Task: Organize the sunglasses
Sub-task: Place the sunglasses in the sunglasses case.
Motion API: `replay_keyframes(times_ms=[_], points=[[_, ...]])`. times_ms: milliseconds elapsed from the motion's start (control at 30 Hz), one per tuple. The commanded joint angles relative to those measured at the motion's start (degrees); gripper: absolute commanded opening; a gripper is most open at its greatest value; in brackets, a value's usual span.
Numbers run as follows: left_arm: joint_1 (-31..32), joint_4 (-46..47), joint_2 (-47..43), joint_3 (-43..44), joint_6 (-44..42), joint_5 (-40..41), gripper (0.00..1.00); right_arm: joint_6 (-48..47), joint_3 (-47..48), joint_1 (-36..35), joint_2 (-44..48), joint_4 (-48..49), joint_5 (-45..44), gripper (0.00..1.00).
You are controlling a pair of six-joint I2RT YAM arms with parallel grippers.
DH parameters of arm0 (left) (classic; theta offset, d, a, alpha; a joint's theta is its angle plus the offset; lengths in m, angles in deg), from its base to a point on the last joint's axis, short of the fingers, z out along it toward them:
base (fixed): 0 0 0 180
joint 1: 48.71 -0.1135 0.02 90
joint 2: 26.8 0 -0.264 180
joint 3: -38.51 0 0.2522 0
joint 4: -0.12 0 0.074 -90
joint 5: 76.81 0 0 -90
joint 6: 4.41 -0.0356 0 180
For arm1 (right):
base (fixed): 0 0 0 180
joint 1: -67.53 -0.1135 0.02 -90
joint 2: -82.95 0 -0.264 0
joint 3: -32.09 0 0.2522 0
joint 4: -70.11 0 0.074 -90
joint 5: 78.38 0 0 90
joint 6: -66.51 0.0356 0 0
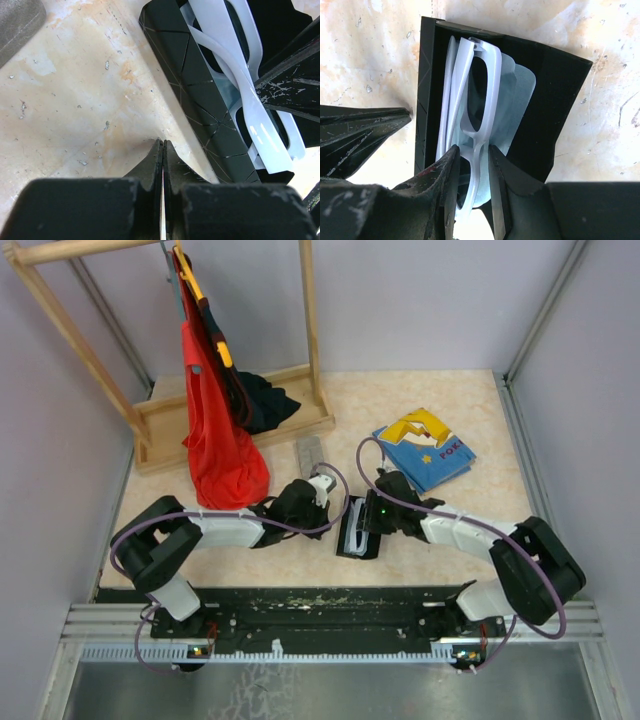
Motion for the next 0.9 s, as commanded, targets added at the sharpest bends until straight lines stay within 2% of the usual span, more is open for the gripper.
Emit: replay_keyframes(times_ms=[0, 267, 433, 800, 867], points=[[-0.4, -3.3, 1.2, -0.7, 0.0, 0.2, 0.0, -0.8, 2.3, -0.3, 3.0, 0.2, -1.3, 0.3], [-0.4, -3.3, 1.2, -0.6, -0.1, 0.0, 0.0, -1.2, 2.5, -0.3, 4.6, -1.8, -2.3, 0.35], [-0.4, -3.3, 1.3, -0.5, -0.1, -0.2, 0.0, -1.5, 2.9, -0.3, 5.6, -3.6, -3.6, 0.35], [-0.4, -3.6, 2.1, 0.3, -0.5, -1.8, 0.0, -2.4, 3.1, -0.3, 7.2, -6.8, -5.6, 0.09], [-0.3, -3.5, 2.5, 0.5, -0.4, -2.5, 0.0, -2.6, 3.1, -0.3, 7.9, -7.4, -6.0, 0.07]])
